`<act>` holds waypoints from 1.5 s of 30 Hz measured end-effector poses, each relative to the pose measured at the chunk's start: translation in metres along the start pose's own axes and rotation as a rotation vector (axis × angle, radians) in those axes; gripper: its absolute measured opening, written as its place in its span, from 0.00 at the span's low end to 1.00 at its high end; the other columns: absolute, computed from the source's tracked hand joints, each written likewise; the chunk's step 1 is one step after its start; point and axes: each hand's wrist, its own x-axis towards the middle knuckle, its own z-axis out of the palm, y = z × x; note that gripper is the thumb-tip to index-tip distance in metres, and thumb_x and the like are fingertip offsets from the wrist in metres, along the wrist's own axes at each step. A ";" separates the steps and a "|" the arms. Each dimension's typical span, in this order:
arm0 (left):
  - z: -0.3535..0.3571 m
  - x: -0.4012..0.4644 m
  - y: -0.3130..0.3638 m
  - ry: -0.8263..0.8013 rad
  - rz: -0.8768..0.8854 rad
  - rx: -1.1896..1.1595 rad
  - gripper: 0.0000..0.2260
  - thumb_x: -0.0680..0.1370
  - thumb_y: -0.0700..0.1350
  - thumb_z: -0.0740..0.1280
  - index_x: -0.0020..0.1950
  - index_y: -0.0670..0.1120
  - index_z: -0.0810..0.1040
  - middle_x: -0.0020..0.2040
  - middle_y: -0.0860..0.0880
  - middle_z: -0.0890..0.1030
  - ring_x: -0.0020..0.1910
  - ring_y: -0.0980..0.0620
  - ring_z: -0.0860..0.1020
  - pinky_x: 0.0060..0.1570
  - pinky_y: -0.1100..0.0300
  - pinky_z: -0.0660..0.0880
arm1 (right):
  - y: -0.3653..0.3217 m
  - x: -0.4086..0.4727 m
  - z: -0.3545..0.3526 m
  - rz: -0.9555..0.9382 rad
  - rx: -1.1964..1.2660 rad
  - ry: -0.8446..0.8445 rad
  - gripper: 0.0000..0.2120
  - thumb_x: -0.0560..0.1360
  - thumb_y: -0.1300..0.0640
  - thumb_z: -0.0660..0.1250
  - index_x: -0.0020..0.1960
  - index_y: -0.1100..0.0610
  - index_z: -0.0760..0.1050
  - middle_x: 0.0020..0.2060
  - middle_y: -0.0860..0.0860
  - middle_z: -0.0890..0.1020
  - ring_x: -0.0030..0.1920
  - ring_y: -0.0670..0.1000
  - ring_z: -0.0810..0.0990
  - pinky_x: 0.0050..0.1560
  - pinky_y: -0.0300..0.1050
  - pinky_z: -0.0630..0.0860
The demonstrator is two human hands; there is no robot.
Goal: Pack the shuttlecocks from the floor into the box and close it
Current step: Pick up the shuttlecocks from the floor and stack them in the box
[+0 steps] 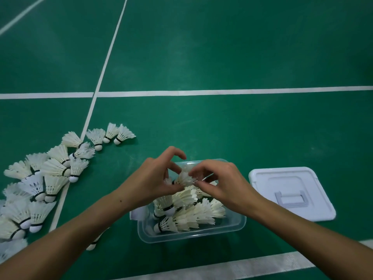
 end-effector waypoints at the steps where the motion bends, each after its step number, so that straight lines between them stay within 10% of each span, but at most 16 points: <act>1: 0.003 0.001 0.000 0.005 0.007 -0.002 0.30 0.71 0.50 0.82 0.66 0.60 0.68 0.52 0.58 0.84 0.35 0.53 0.78 0.37 0.58 0.80 | 0.002 -0.003 -0.002 0.031 0.011 0.010 0.09 0.77 0.61 0.76 0.57 0.53 0.84 0.44 0.39 0.83 0.47 0.43 0.84 0.50 0.41 0.83; 9: 0.014 0.002 -0.022 -0.016 -0.042 0.030 0.26 0.71 0.50 0.81 0.65 0.59 0.75 0.60 0.61 0.83 0.37 0.60 0.78 0.38 0.68 0.76 | 0.034 -0.029 -0.020 0.263 -0.135 0.179 0.08 0.78 0.59 0.76 0.56 0.51 0.82 0.43 0.40 0.84 0.44 0.42 0.84 0.48 0.43 0.84; 32: 0.036 0.002 -0.040 -0.162 -0.106 0.063 0.26 0.72 0.53 0.81 0.64 0.63 0.73 0.59 0.63 0.83 0.43 0.64 0.79 0.44 0.67 0.76 | 0.050 -0.013 0.046 0.548 0.170 -0.103 0.13 0.78 0.60 0.76 0.59 0.50 0.78 0.44 0.51 0.86 0.44 0.50 0.87 0.51 0.53 0.86; 38: 0.003 0.000 -0.013 -0.003 0.032 -0.146 0.38 0.64 0.55 0.83 0.71 0.62 0.71 0.63 0.62 0.77 0.33 0.51 0.76 0.40 0.55 0.82 | 0.020 -0.018 0.010 0.351 -0.085 -0.094 0.20 0.79 0.51 0.75 0.68 0.45 0.75 0.63 0.39 0.79 0.57 0.40 0.81 0.58 0.44 0.82; 45: 0.000 0.008 0.027 0.050 0.228 -0.242 0.50 0.61 0.49 0.87 0.78 0.59 0.65 0.64 0.56 0.73 0.35 0.56 0.75 0.40 0.55 0.81 | -0.010 -0.003 0.003 0.183 0.277 -0.158 0.21 0.77 0.61 0.77 0.67 0.52 0.77 0.61 0.43 0.83 0.60 0.43 0.83 0.59 0.46 0.83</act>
